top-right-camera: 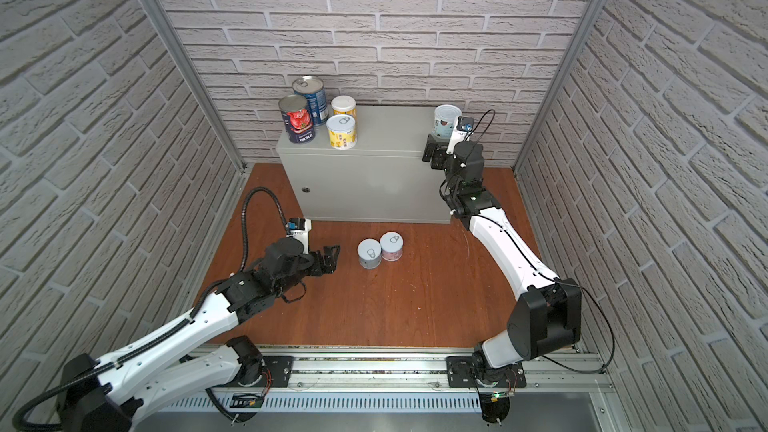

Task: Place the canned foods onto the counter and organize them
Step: 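Lower the teal can onto the cabinet top and open the right gripper, then lower the left gripper over the silver can while the right gripper draws back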

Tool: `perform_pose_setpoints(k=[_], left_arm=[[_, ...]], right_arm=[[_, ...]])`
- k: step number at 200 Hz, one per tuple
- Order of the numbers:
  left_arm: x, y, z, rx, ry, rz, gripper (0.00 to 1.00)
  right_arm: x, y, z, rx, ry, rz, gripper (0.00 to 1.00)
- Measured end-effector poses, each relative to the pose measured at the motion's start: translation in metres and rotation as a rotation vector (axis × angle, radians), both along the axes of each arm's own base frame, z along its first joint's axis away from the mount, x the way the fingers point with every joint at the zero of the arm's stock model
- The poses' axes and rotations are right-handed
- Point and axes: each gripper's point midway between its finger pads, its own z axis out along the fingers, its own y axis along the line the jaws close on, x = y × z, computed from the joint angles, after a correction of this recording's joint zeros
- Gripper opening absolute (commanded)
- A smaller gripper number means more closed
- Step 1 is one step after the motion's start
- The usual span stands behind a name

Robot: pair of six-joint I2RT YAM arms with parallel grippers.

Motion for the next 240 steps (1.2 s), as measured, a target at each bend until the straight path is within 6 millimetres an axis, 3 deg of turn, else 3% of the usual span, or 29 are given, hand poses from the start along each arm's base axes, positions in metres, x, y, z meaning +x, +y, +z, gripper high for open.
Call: perform_pose_setpoints(k=[33,81,149,240], left_arm=[[0.001,-0.014,0.003,0.005,-0.011,-0.022,0.98],[0.003,-0.027,0.004,0.029,-0.006,-0.044,0.98],[0.001,-0.029,0.006,0.036,-0.017,-0.045,0.98],[-0.001,-0.032,0.004,0.034,-0.012,-0.044,0.98]], right_arm=[[-0.023,0.004,-0.001,0.002,0.006,0.033,1.00],[-0.037,0.007,-0.004,0.006,0.020,0.068,1.00],[-0.048,0.014,-0.020,0.052,0.081,0.114,1.00],[-0.101,0.006,-0.034,0.086,0.178,0.128,1.00]])
